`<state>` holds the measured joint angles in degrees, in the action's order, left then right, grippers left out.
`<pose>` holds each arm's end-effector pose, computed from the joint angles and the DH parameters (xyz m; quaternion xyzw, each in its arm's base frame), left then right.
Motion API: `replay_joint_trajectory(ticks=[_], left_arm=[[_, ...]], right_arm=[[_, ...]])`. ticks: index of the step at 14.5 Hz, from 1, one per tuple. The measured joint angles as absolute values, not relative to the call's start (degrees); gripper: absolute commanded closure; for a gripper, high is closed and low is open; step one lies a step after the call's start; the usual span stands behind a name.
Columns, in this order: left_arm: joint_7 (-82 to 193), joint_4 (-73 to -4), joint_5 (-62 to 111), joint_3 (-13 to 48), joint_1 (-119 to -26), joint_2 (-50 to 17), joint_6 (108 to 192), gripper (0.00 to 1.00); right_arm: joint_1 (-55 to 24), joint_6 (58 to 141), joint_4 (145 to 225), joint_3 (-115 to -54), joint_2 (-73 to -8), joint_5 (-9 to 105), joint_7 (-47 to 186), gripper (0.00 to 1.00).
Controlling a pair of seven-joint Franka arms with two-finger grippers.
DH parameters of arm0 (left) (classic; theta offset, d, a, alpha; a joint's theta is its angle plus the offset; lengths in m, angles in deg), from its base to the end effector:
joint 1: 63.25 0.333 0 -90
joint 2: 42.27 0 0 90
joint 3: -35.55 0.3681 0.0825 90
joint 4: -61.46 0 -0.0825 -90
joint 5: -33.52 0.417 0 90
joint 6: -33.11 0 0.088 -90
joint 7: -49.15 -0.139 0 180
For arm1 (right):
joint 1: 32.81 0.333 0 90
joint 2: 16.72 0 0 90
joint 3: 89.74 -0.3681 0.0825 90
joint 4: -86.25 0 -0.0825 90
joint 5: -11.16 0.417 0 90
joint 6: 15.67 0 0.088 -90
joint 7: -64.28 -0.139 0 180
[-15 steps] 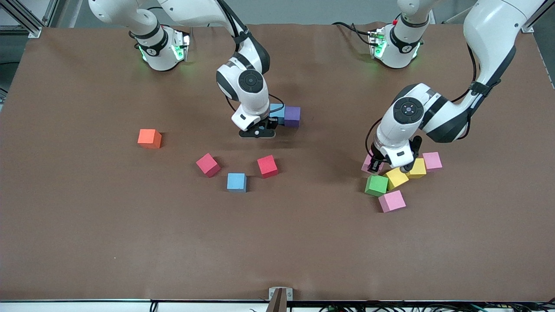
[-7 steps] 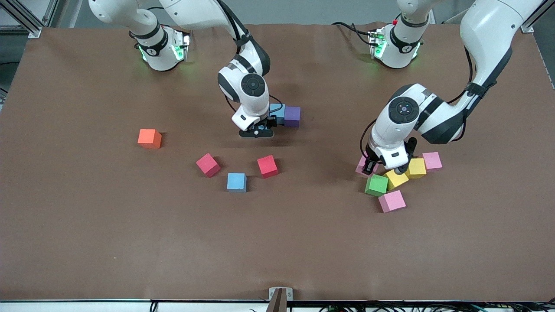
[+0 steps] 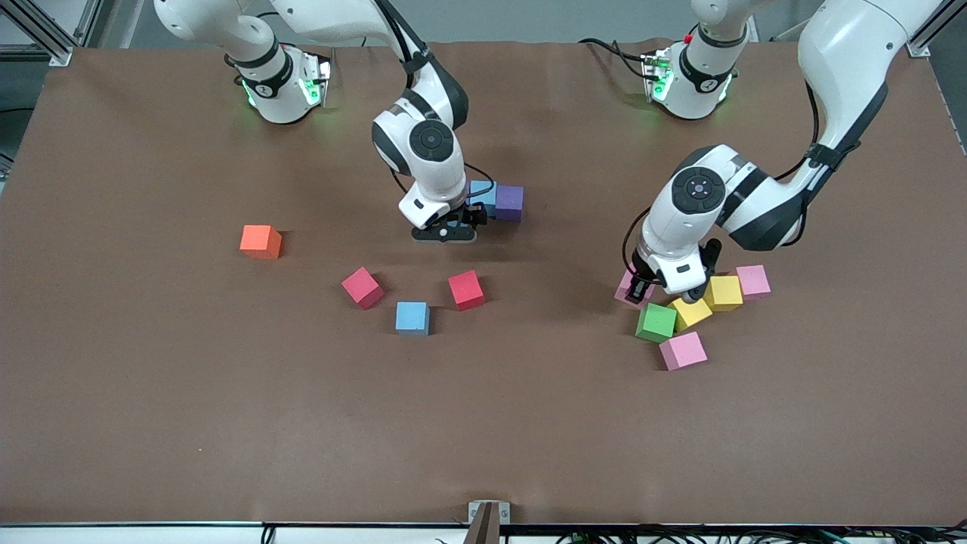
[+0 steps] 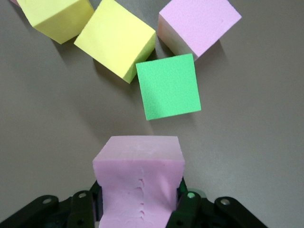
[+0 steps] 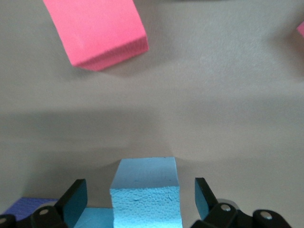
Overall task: Arrange 11 blocks into digit 3
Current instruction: 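Lower the light blue cube below the purple cubes and open the right gripper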
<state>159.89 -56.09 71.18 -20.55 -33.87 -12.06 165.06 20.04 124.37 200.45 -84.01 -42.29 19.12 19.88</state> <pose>0.5809 -0.2408 0.2735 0.8565 0.5151 0.0309 0.0071 0.4419 0.4830 0.2272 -0.9994 0.0244 0.0136 0.0193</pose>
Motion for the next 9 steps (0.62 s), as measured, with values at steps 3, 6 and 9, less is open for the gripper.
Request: replay_joint_trajectory(ticks=[3,6,9], left_arm=[[159.9,-55.9,70.3,-20.5,-34.0,-12.1,164.6,0.72],[159.9,-55.6,70.2,-20.5,-34.0,-12.0,164.2,0.72],[159.9,-55.5,70.2,-20.5,-34.0,-12.0,163.6,0.71]], right_arm=[[18.2,122.3,200.1,-83.7,-40.1,20.0,19.8,0.00],[13.9,116.1,199.8,-82.3,-36.3,20.0,19.6,0.00],[8.2,111.9,199.8,-78.4,-34.5,20.0,19.8,0.00]])
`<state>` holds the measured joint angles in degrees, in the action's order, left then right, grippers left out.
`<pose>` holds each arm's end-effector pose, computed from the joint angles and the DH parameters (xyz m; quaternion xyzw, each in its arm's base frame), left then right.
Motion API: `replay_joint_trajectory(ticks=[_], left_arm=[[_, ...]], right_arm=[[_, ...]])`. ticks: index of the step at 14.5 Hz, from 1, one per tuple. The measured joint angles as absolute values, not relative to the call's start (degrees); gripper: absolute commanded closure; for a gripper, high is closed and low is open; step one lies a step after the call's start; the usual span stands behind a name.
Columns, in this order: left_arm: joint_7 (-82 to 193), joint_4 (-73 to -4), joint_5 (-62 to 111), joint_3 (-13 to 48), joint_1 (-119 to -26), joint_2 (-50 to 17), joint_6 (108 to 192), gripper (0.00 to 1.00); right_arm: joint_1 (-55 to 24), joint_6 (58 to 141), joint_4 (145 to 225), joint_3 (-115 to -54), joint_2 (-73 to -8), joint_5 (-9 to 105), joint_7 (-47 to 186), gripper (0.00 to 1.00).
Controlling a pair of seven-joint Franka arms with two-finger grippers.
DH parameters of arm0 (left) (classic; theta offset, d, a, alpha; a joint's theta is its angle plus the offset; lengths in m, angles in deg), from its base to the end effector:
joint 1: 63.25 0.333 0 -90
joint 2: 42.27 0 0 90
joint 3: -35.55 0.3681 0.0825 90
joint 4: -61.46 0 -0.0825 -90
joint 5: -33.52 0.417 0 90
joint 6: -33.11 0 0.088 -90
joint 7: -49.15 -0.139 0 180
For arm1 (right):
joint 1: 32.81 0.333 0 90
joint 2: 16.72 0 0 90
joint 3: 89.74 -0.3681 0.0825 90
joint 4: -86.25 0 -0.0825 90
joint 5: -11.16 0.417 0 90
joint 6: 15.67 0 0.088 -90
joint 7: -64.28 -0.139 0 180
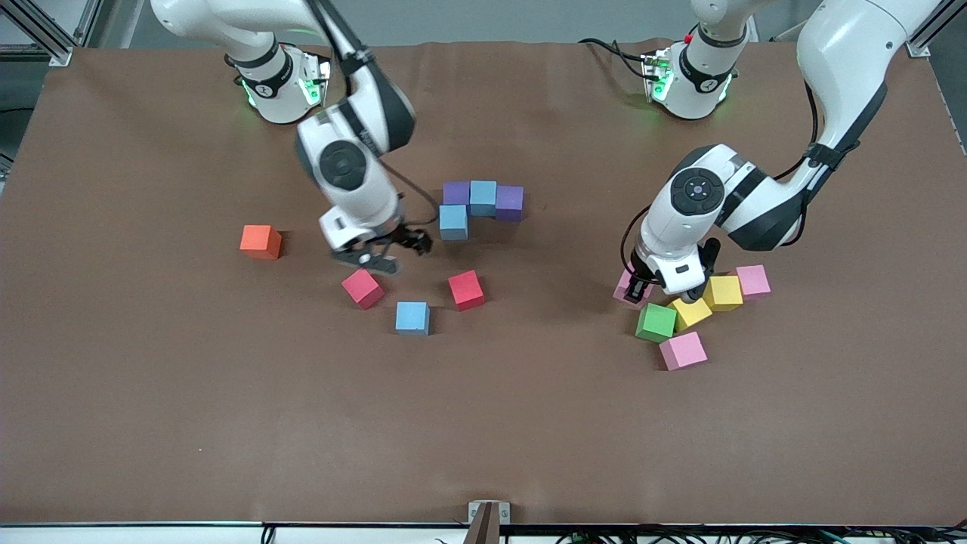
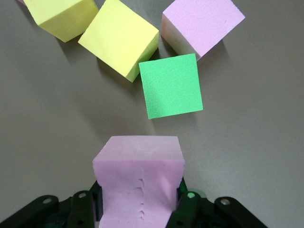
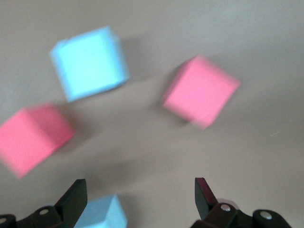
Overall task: Arrange 11 blocks into digit 3
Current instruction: 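Lower the light blue cube below the purple cubes and open the right gripper, then grasp the red cube near the orange cube with the right gripper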
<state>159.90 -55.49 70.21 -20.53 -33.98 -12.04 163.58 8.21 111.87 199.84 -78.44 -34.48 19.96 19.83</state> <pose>0.5820 -0.2393 0.2751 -0.8528 -0.5216 -0.0249 0.0005 0.5473 0.3271 0.3039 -0.9841 0.1725 0.0409 0.0060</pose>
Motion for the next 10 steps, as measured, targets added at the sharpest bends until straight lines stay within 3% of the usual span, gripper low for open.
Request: replay_joint_trajectory(ticks=[5,10], left_arm=[[159.9,-55.4,70.2,-20.6,-34.0,-12.0,163.2,0.71],[159.9,-53.3,69.1,-21.1,-34.0,-12.0,159.8,0.71]], right_arm=[[4.5,113.0,200.2,-75.0,-35.2,20.0,9.5,0.00],[4.5,122.3,201.3,-75.1,-41.8,20.0,2.1,0.00]])
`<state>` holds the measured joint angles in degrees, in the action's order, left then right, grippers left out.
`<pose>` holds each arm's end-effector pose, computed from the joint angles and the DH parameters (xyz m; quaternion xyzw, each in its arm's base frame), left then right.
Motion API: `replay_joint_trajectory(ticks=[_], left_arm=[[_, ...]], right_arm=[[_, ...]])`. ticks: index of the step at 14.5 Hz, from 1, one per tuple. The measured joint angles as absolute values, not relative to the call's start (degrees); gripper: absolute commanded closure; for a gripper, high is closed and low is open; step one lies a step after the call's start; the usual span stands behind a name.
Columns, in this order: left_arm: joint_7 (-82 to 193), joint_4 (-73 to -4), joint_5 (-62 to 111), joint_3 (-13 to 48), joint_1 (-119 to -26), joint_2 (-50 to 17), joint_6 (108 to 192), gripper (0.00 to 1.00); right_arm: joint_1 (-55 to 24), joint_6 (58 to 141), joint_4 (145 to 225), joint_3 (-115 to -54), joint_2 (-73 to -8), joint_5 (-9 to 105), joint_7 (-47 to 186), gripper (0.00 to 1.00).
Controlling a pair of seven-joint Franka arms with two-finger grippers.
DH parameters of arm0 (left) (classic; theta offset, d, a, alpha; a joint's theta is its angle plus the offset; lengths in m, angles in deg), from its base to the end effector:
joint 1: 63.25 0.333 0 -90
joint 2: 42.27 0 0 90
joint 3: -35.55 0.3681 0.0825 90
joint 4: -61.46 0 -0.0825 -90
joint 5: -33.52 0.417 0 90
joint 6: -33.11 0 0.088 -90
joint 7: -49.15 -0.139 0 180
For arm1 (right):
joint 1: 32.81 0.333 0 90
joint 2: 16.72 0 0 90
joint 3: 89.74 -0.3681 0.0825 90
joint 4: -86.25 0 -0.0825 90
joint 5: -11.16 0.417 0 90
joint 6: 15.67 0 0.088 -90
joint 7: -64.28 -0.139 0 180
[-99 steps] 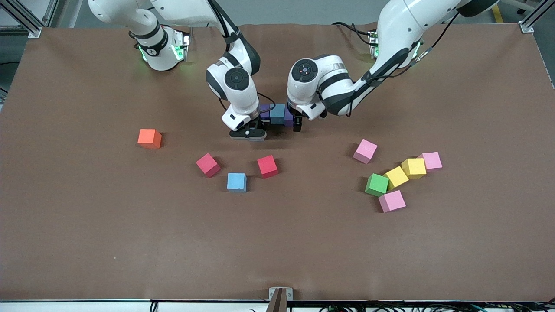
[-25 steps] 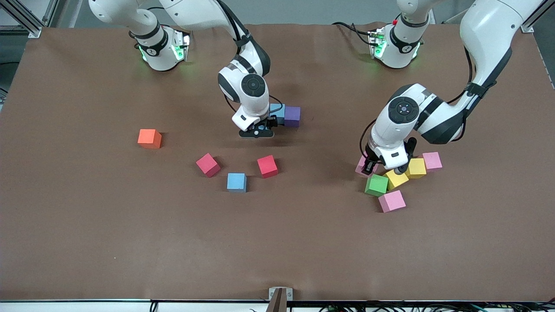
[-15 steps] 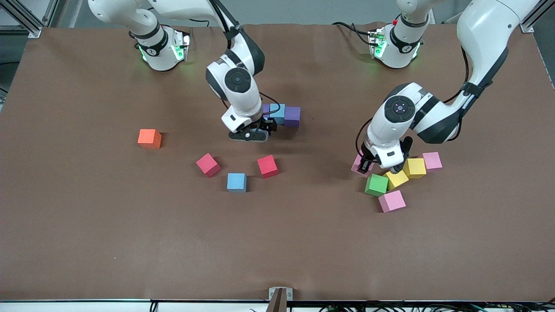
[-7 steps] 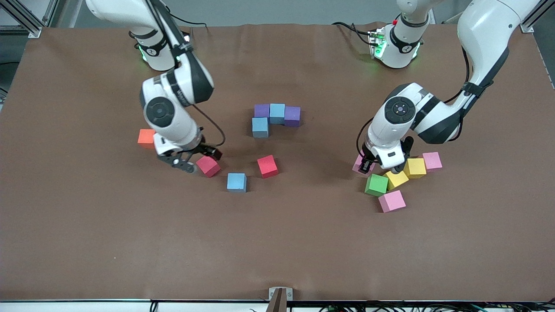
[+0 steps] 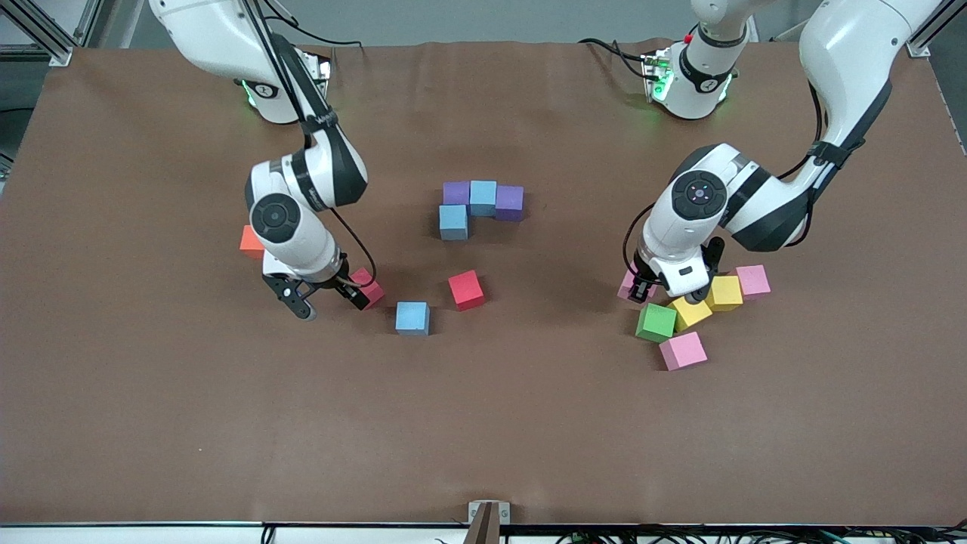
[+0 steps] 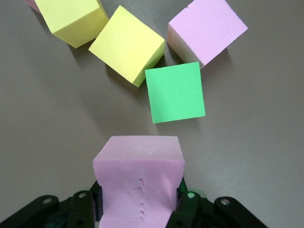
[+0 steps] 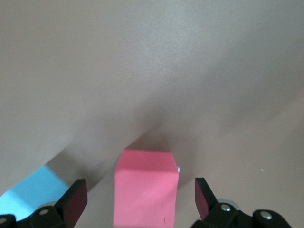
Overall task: Arrange 11 blocks into digit 3
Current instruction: 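Grasp the red cube near the orange cube with the right gripper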
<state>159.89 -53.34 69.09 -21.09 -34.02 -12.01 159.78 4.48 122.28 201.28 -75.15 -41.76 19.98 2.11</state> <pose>0.5885 -0.2377 0.2865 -0.8473 -0.5305 -0.0205 0.0152 0.5926 0.2568 0.2310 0.9244 -0.3813 -0.0050 0.0081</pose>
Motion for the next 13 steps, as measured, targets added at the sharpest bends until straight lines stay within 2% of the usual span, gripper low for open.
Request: replay_joint_trajectory(ticks=[3,9,13], left_arm=[[159.9,-53.2,69.1,-21.1,-34.0,-12.0,159.6,0.71],[159.9,-53.2,69.1,-21.1,-34.2,-11.9,159.6,0.71],[159.9,-53.2,69.1,-21.1,-34.2,-11.9,159.5,0.71]], right_arm=[[4.5,123.4,201.3,-75.2,-44.0,20.0,1.5,0.00],[4.8,123.3,201.2,-75.4,-44.4,22.7,1.2,0.01],[5.4,123.3,201.2,-75.6,-44.4,23.0,-0.4,0.13]])
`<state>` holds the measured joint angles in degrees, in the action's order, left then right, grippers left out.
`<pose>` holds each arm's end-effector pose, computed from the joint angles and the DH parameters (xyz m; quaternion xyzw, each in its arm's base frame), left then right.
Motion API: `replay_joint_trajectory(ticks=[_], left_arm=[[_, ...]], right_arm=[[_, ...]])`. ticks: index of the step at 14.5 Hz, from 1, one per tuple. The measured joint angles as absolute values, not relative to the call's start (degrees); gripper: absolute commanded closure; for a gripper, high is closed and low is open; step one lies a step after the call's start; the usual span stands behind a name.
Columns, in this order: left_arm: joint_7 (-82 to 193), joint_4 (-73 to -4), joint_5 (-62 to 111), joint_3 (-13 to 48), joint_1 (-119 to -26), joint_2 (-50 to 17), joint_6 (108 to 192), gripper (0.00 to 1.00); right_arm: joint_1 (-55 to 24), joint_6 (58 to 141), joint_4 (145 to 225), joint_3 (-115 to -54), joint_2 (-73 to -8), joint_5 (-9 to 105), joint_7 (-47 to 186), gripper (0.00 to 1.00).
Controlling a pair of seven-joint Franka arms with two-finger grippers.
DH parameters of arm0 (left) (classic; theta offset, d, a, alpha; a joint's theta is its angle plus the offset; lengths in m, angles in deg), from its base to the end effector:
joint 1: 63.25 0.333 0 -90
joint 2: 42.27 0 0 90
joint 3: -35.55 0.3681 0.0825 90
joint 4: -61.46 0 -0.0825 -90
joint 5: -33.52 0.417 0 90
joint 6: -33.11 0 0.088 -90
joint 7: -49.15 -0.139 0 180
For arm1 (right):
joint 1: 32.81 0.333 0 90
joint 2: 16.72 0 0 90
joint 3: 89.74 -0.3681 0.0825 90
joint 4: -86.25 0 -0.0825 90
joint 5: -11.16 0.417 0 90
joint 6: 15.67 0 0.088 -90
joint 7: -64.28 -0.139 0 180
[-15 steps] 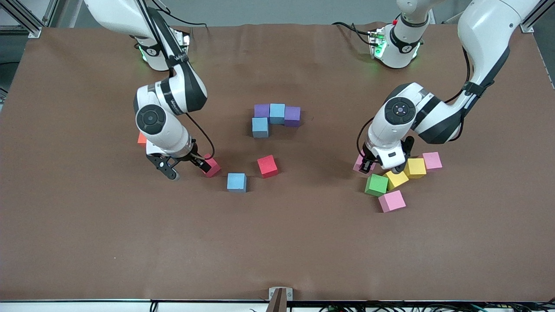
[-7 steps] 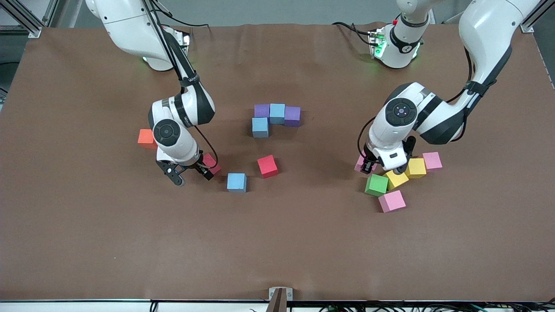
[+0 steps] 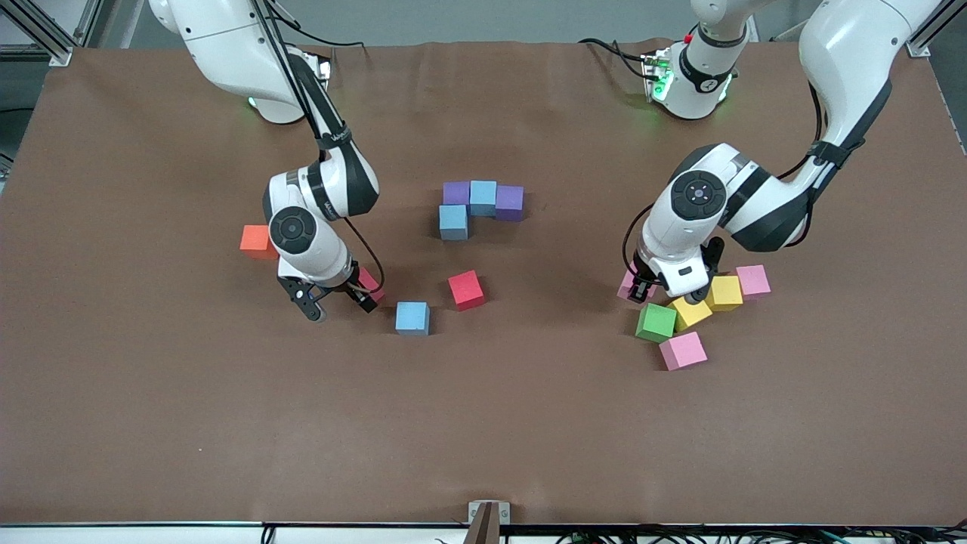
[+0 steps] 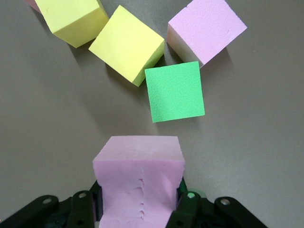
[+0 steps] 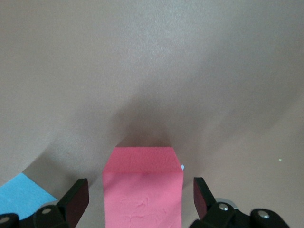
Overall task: Arrange 11 blocks into digit 3
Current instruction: 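Grasp the red cube near the orange cube with the right gripper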
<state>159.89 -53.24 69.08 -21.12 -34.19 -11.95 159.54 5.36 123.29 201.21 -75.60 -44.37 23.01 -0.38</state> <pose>0.5880 -0.2392 0.2865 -0.8479 -0.5295 -0.0200 0.0164 0.5847 0.2694 0.2039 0.9121 -0.4094 -0.0213 0.0083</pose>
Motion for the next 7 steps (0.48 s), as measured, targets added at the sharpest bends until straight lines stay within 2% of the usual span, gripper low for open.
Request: replay_joint_trajectory(ticks=[2,3,4,6,7], left_arm=[[159.9,-53.2,69.1,-21.1,-34.2,-11.9,159.5,0.71],[159.9,-53.2,69.1,-21.1,-34.2,-11.9,159.5,0.71],[159.9,-53.2,69.1,-21.1,-34.2,-11.9,159.5,0.71],[159.9,-53.2,69.1,-21.1,-34.2,-11.9,159.5,0.71],[159.9,-53.2,69.1,-21.1,-34.2,-11.9,159.5,0.71]], right_arm=[[5.6,123.2,201.2,-75.6,-44.4,23.1,-0.5,0.26],[5.6,123.2,201.2,-75.6,-44.4,23.1,-0.5,0.37],[5.6,123.1,201.2,-75.6,-44.4,23.1,-0.5,0.51],[5.6,123.0,201.2,-75.6,-44.4,23.2,-0.5,0.89],[5.6,123.0,201.2,-75.6,-44.3,23.2,-0.5,0.99]])
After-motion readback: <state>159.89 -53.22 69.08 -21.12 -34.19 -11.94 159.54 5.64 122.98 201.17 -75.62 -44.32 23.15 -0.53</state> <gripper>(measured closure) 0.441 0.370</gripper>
